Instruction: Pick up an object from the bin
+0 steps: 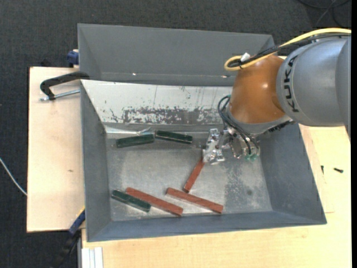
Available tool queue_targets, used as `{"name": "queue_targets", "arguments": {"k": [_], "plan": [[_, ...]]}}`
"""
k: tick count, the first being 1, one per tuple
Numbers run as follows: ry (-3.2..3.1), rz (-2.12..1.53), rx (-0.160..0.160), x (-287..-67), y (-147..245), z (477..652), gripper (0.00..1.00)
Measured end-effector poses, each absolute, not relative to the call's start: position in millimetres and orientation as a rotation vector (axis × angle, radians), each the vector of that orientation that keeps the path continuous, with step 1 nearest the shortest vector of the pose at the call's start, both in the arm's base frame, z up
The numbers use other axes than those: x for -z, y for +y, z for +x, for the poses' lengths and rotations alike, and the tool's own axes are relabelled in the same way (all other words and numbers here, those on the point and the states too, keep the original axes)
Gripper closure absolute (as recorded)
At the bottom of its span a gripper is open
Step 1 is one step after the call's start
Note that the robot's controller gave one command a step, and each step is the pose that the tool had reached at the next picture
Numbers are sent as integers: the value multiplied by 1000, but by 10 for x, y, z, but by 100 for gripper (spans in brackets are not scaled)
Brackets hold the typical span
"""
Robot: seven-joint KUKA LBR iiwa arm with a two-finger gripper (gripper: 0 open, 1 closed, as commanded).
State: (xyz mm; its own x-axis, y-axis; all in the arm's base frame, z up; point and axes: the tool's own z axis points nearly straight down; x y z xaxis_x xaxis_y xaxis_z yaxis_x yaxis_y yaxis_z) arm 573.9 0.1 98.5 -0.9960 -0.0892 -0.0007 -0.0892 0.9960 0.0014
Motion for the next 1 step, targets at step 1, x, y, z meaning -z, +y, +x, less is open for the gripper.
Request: {"name": "queue_targets", "arguments": {"k": [1], "plan": [[3138, -140, -2, -985, -1, 5738, 0]]}}
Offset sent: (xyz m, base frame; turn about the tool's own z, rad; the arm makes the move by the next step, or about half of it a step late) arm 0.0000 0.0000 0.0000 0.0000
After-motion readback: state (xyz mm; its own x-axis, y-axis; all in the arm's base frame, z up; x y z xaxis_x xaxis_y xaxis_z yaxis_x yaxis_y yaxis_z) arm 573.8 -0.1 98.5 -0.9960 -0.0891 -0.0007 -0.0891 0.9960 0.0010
